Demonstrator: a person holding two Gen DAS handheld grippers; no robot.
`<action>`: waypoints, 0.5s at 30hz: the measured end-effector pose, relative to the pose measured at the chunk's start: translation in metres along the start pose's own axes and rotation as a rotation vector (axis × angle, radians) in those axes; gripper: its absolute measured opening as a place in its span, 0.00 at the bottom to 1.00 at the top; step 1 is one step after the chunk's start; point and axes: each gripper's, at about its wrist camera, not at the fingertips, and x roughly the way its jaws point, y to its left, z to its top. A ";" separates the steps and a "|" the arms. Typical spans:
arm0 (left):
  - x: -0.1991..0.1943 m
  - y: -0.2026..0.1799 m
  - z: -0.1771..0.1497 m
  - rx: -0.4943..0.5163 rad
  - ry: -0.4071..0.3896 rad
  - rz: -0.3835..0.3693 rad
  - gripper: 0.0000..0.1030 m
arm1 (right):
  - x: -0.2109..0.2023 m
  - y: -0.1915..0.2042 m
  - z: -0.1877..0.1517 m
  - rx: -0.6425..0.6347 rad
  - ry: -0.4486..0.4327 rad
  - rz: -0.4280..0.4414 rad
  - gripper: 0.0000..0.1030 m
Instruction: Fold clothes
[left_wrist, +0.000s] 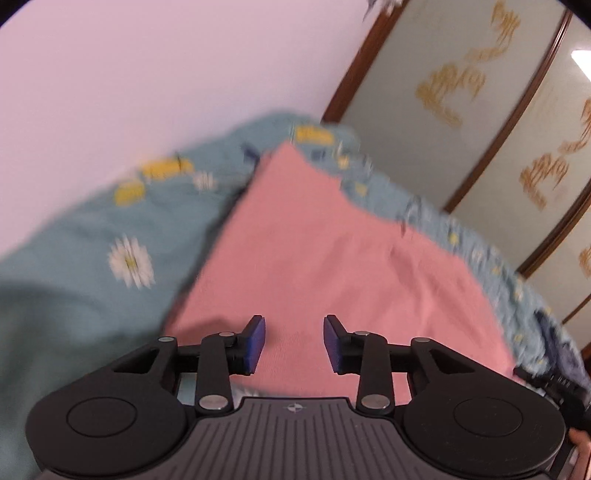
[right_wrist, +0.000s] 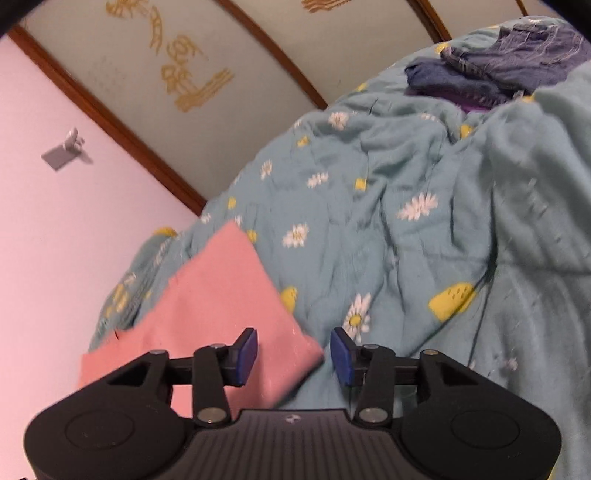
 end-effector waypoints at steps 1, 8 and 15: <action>0.007 0.002 -0.003 -0.002 0.021 0.013 0.33 | 0.000 0.000 0.000 -0.003 -0.001 -0.005 0.38; 0.021 0.014 -0.006 0.022 0.060 0.112 0.34 | 0.004 0.000 0.000 -0.027 0.025 -0.022 0.11; 0.019 0.032 -0.005 -0.055 0.086 0.173 0.03 | 0.005 -0.007 -0.001 0.006 0.031 -0.042 0.10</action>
